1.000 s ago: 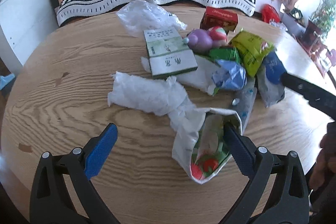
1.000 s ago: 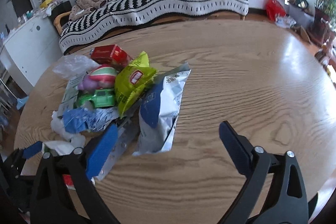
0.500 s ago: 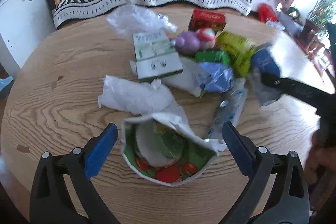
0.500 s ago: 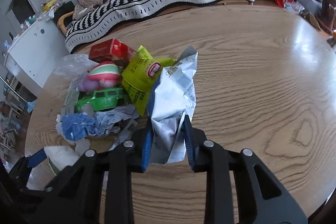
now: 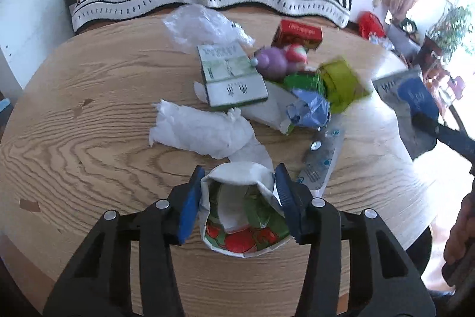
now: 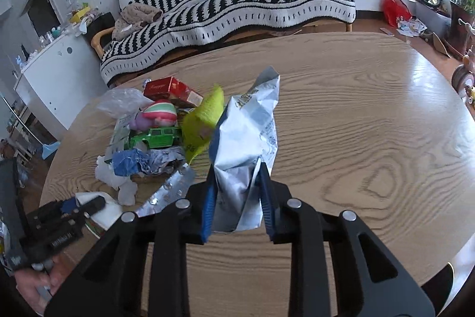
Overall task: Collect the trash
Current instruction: 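Grasp the white-green paper bag with the left tool while the right tool grasps the silver foil packet, then carry both items to the black bin and open both tools to drop them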
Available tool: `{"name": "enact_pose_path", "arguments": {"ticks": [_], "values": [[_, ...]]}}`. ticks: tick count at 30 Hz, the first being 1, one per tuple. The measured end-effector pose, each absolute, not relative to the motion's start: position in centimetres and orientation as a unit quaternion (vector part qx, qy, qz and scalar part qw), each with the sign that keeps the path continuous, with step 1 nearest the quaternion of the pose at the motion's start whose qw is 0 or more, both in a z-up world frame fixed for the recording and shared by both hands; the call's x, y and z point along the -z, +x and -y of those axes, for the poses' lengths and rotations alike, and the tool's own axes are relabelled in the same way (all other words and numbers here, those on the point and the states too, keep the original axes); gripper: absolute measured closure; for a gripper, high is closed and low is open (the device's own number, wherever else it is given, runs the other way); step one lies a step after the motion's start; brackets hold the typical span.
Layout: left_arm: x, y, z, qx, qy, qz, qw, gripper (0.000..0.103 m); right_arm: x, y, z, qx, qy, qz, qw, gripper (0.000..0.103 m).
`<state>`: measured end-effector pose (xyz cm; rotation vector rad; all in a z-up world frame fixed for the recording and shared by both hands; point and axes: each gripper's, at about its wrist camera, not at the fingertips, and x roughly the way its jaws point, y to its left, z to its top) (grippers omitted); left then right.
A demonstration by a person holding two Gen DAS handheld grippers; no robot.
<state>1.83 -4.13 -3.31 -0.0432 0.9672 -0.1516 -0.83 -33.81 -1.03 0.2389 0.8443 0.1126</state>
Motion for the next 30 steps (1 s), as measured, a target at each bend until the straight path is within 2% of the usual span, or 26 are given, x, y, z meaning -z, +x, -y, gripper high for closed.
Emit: {"name": "enact_pose_path", "arguments": {"ticks": [6,11,20,25,30], "values": [[0.2,1.2,3.9,0.078,-0.043,-0.425,0.901,0.055,0.0,-3.0,36.7,-0.043,0.128,-0.391,0.910,0.076],[-1.3,1.1,7.7,0.103,-0.040,-0.404,0.908,0.055,-1.0,-5.8,40.6,-0.010,0.146,-0.372,0.917,0.076],[-2.1,-2.0,22.8,0.261,-0.002,-0.374,0.890,0.055,-2.3,-17.0,50.9,0.133,0.159,-0.326,0.922,0.076],[-1.4,-6.0,31.8,0.364,0.015,-0.357,0.860,0.055,0.1,-25.0,57.4,0.229,0.197,-0.331,0.894,0.076],[2.1,-9.9,40.1,0.445,0.034,-0.381,0.810,0.055,2.9,-31.6,62.4,0.299,0.237,-0.353,0.854,0.076]]}}
